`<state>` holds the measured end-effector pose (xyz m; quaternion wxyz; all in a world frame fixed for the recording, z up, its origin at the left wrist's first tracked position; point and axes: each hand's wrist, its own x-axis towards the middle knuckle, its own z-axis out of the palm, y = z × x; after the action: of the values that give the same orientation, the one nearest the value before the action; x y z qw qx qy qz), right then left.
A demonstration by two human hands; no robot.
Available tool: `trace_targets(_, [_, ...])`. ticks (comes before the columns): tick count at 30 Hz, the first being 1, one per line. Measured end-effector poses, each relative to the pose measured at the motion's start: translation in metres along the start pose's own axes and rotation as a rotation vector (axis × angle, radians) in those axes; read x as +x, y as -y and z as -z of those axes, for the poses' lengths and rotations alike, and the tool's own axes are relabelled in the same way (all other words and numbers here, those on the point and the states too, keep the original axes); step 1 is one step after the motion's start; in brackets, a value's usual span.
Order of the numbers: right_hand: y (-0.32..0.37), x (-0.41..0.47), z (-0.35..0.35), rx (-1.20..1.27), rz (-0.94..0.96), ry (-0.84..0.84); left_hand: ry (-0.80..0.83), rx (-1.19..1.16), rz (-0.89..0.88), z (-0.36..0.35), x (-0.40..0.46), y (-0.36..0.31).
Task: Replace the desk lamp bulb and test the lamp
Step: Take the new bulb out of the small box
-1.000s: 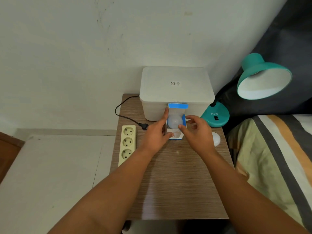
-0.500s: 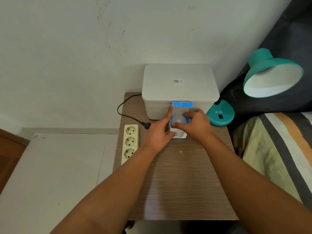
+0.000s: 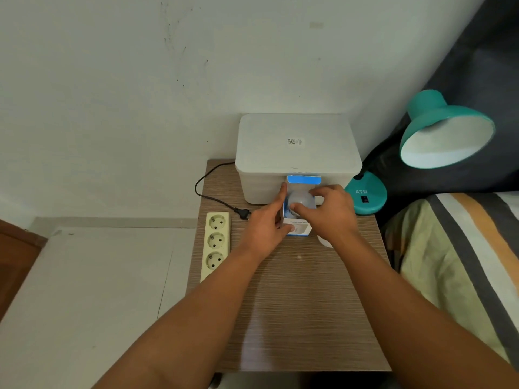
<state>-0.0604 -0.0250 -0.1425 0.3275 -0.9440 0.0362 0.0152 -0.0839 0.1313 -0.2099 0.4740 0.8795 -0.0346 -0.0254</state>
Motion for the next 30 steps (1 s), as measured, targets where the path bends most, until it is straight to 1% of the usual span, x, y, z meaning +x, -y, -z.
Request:
trace_targets(5, [-0.001, -0.010, 0.014, 0.156, -0.026, -0.031, 0.011, 0.016, 0.015, -0.002, -0.001, 0.001])
trace_targets(10, [-0.002, -0.021, 0.032, 0.256, -0.045, -0.075, 0.000, 0.029, 0.045, -0.001, -0.001, -0.002])
trace_targets(13, [-0.004, -0.029, 0.042, 0.342, -0.055, -0.115, -0.007, 0.007, 0.056, 0.000, -0.003, -0.007])
trace_targets(17, [-0.010, -0.037, 0.049, 0.390, -0.066, -0.142, -0.049, -0.065, 0.072, 0.000, -0.007, -0.014])
trace_targets(19, [-0.014, -0.040, 0.051, 0.406, -0.078, -0.155, -0.055, -0.049, 0.079, 0.000, -0.007, -0.015])
trace_targets(25, [-0.025, -0.046, 0.056, 0.465, -0.113, -0.206, -0.032, 0.050, 0.028, 0.001, -0.006, -0.014])
trace_targets(30, [-0.037, -0.047, 0.059, 0.486, -0.139, -0.245, -0.023, 0.066, 0.010, 0.002, -0.005, -0.013])
